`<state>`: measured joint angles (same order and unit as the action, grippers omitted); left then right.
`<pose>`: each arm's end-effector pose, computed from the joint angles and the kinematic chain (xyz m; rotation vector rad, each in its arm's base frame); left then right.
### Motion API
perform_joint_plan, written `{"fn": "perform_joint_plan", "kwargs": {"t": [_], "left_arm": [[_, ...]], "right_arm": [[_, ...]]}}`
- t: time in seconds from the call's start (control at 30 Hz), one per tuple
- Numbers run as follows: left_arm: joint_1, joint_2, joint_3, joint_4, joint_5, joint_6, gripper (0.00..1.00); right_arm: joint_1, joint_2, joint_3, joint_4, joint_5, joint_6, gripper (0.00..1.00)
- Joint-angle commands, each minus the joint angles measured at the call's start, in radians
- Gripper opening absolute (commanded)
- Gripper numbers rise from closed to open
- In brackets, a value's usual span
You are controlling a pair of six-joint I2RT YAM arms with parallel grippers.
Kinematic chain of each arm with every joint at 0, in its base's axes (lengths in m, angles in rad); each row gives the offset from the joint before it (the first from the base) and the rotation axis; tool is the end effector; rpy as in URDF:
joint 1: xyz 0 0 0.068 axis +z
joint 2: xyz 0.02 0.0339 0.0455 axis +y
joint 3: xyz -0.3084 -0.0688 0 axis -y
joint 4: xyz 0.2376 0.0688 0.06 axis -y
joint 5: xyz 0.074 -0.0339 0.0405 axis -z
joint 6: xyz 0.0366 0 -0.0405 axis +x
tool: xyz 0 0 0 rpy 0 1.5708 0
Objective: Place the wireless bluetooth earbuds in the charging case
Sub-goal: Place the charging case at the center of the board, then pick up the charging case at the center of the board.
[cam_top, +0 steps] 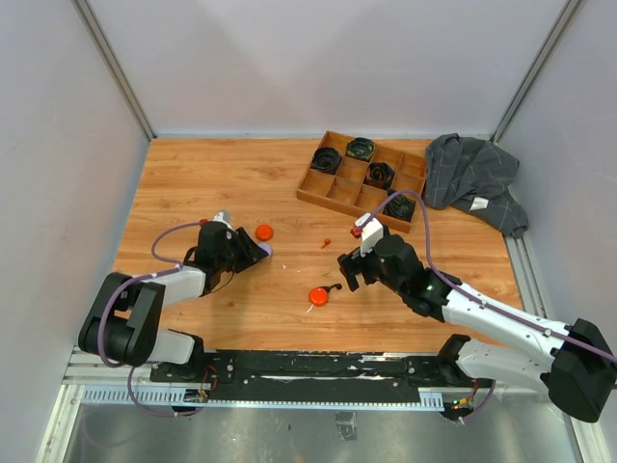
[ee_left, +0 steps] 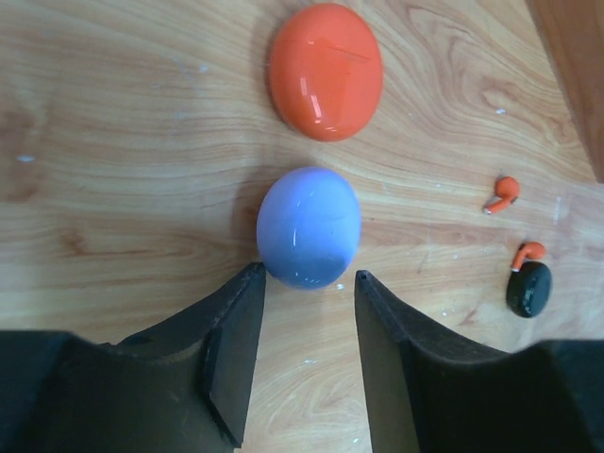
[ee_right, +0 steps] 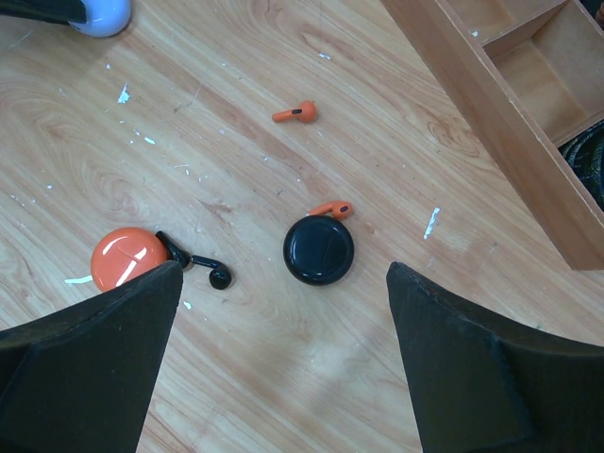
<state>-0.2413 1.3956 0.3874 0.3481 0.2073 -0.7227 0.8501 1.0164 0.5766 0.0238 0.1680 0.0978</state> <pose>0.2220 -0.0624 0.1809 -0.4383 2.2813 -0.7405 0.1358 0.1454 0.2844 -0.6343 1.9054 0.4460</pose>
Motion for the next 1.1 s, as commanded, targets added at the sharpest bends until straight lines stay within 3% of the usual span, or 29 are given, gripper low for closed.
{"fn": "perform_joint_plan", "kwargs": {"t": [0.0,0.17,0.37,0.73,0.83,0.9,1.07], "left_arm": [[0.013,-0.069,-0.011,-0.198,-0.134,0.045,0.50],[0.014,-0.139,-0.002,-0.283,-0.205,0.067,0.51],[-0.002,-0.252,0.024,-0.373,-0.194,0.089,0.54],[-0.311,-0.330,0.041,-0.425,-0.221,0.004,0.54],[-0.346,-0.343,0.038,-0.424,-0.234,-0.015,0.54],[-0.348,-0.333,0.045,-0.428,-0.222,-0.012,0.74],[-0.348,-0.310,0.077,-0.454,-0.214,0.014,0.79]], "right_arm": [[-0.013,-0.009,-0.013,-0.010,0.025,-0.015,0.91],[-0.013,-0.008,-0.015,-0.009,0.024,-0.012,0.91],[-0.012,-0.009,-0.014,-0.010,0.005,-0.009,0.91],[-0.012,0.040,0.002,-0.018,0.010,0.004,0.90],[-0.012,0.045,0.000,-0.015,0.021,0.002,0.90],[-0.013,0.050,-0.001,-0.013,0.024,0.002,0.90],[-0.012,0.063,0.003,-0.013,0.025,0.003,0.90]]}}
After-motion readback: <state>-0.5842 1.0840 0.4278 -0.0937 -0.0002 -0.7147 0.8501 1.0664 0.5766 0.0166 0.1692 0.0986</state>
